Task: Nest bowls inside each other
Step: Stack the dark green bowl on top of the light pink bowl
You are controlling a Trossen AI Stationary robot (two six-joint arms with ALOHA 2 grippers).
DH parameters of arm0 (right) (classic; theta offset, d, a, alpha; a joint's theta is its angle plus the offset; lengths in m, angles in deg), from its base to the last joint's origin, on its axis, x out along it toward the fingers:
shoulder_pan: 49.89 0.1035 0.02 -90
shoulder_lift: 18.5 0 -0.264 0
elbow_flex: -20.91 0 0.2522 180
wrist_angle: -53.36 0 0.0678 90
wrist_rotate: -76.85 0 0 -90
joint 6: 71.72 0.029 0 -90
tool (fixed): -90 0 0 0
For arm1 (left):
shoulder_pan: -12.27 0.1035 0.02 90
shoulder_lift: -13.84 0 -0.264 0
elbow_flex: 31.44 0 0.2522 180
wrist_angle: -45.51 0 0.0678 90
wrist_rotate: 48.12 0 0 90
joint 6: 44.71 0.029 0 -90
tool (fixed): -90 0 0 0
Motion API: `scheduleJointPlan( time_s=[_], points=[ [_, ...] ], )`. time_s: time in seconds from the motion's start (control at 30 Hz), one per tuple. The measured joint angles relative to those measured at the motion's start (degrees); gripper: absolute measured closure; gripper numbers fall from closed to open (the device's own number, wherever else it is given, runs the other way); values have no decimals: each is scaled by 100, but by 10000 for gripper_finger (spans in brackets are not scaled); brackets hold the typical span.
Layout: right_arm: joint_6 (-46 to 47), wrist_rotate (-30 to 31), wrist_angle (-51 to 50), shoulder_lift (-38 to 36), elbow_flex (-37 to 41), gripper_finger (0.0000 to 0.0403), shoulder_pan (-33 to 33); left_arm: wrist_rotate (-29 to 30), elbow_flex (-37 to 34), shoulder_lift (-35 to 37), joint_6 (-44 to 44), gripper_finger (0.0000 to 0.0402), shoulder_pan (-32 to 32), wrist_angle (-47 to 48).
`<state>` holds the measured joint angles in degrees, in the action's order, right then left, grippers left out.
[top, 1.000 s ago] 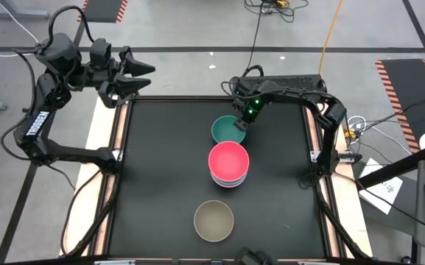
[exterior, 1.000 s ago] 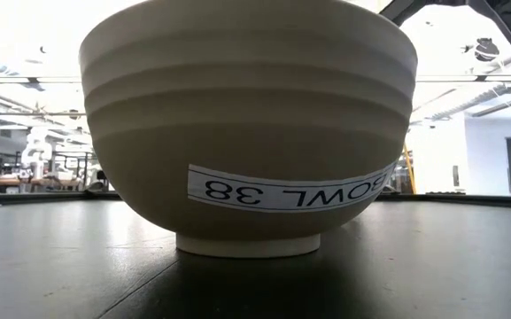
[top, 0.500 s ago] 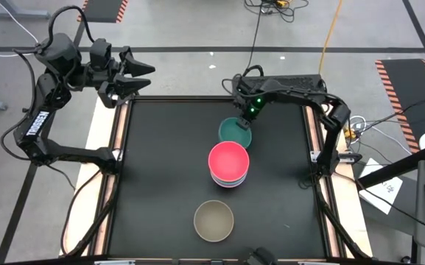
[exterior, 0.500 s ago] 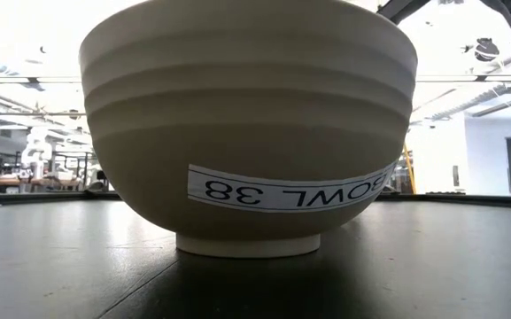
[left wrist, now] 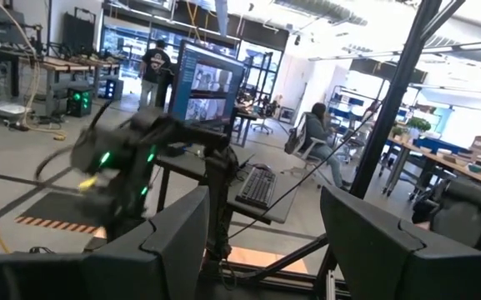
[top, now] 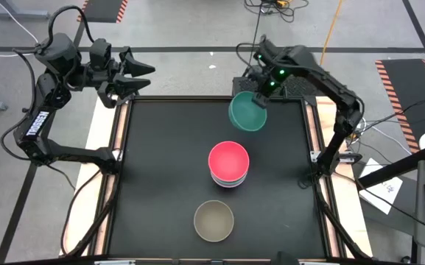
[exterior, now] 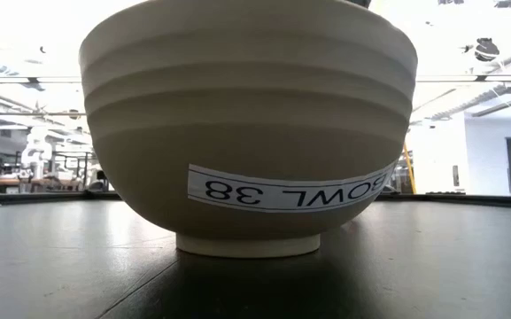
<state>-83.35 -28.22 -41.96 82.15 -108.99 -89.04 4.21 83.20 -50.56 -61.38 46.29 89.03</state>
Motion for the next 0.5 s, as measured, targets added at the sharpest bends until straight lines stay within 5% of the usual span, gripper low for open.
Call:
scheduleJointPlan(
  time_s=[0.2, 0.5],
  points=[
    [337, -26, -840, -5, -1151, 402, 561, -112, 0, 0, 0, 167, 0, 0],
    [1391, -463, -847, 63, -1094, 402, 1575, -124, 0, -2, 131, 167, -159, 0]
  ],
)
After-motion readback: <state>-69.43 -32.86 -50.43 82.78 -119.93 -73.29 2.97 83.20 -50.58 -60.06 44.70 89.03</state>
